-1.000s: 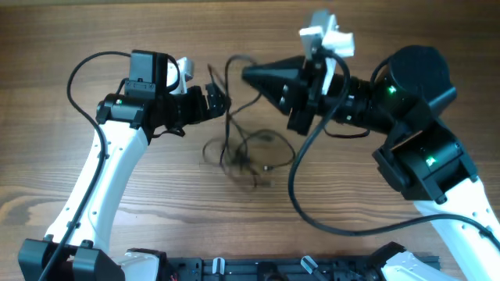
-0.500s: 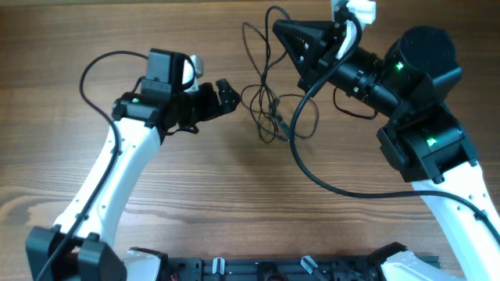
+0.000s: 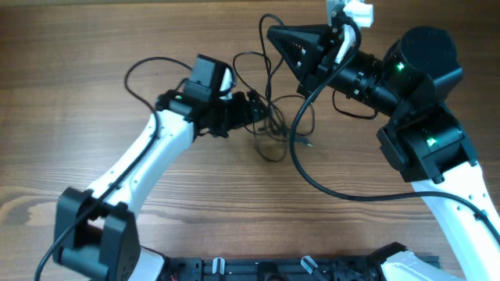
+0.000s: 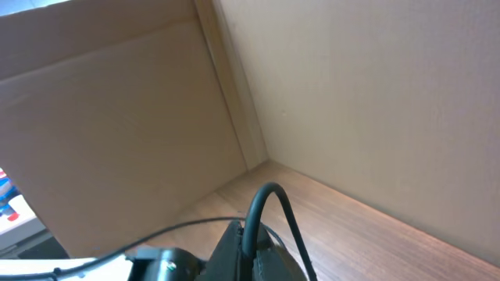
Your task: Untangle cables
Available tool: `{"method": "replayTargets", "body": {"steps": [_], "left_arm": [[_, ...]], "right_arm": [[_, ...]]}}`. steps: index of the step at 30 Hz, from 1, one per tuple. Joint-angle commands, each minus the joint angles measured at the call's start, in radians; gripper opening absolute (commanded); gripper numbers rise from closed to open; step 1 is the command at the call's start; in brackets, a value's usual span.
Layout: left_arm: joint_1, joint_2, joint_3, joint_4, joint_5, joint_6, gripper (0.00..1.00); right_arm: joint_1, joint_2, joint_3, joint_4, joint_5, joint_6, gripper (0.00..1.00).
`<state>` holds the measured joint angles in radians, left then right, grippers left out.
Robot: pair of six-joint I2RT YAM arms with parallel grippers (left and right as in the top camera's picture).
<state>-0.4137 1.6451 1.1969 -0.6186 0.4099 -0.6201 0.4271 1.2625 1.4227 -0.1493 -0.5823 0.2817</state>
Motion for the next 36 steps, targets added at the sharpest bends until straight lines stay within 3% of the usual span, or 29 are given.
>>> {"method": "replayTargets", "body": {"steps": [1, 2, 4, 7, 8, 13, 16, 19, 26, 31, 36], "left_arm": [[-0.039, 0.064, -0.002, 0.018, 0.008, -0.099, 0.76], [-0.051, 0.072, -0.002, 0.025, 0.009, -0.100, 0.59], [-0.084, 0.079, -0.002, 0.029, 0.008, -0.100, 0.35], [-0.125, 0.079, -0.002, 0.037, 0.009, -0.100, 0.17], [-0.139, 0.079, -0.002, 0.043, 0.008, -0.100, 0.04], [-0.046, 0.079, -0.002, 0.034, -0.037, -0.091, 0.04], [0.161, 0.079, -0.002, -0.045, -0.037, -0.079, 0.04], [0.444, 0.079, -0.002, -0.148, -0.037, 0.039, 0.04], [0.877, 0.079, -0.002, -0.236, -0.032, 0.172, 0.04], [1.020, 0.079, -0.002, -0.235, -0.018, 0.171, 0.04], [1.039, 0.079, -0.002, -0.230, -0.025, 0.172, 0.04]], "right_arm": [[0.000, 0.005, 0.007, 0.013, 0.008, -0.019, 0.04], [0.000, 0.005, 0.007, 0.013, 0.009, -0.020, 0.04], [0.000, 0.005, 0.007, 0.013, 0.019, -0.020, 0.04], [0.000, 0.005, 0.007, 0.012, 0.035, -0.020, 0.04], [0.000, 0.005, 0.007, 0.008, 0.035, -0.021, 0.04], [-0.020, 0.002, 0.007, -0.059, 0.069, -0.061, 0.04], [-0.099, -0.004, 0.007, -0.151, 0.129, -0.077, 0.04], [-0.250, -0.004, 0.007, -0.230, 0.134, -0.077, 0.04], [-0.542, -0.004, 0.007, -0.343, 0.169, -0.071, 0.04], [-0.730, -0.004, 0.007, -0.448, 0.334, -0.008, 0.04], [-0.893, -0.004, 0.007, -0.511, 0.447, 0.084, 0.04]]}}
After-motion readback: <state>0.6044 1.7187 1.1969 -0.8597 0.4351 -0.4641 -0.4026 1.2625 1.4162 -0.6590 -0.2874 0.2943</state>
